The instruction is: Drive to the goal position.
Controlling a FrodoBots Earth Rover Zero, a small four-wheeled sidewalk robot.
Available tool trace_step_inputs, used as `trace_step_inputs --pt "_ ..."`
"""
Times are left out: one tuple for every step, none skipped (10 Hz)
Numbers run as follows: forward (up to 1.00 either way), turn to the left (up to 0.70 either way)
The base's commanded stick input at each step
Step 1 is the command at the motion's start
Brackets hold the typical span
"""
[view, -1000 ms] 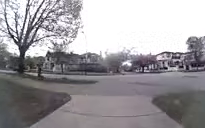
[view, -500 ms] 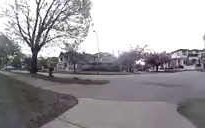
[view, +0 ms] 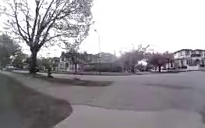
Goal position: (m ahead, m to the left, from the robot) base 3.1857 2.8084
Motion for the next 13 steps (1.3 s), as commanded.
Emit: trace_step_inputs --pt "1.00 0.00" --pt "1.00 0.00" --pt "1.00 0.19" --pt "1.00 0.33" --pt "1.00 0.40" --pt "1.00 0.40" --pt "1.00 0.40" --pt "1.00 0.40" --pt "1.00 0.40" --pt "1.00 0.40" --pt "1.00 0.40" --pt "1.00 0.40" --pt "1.00 0.40"
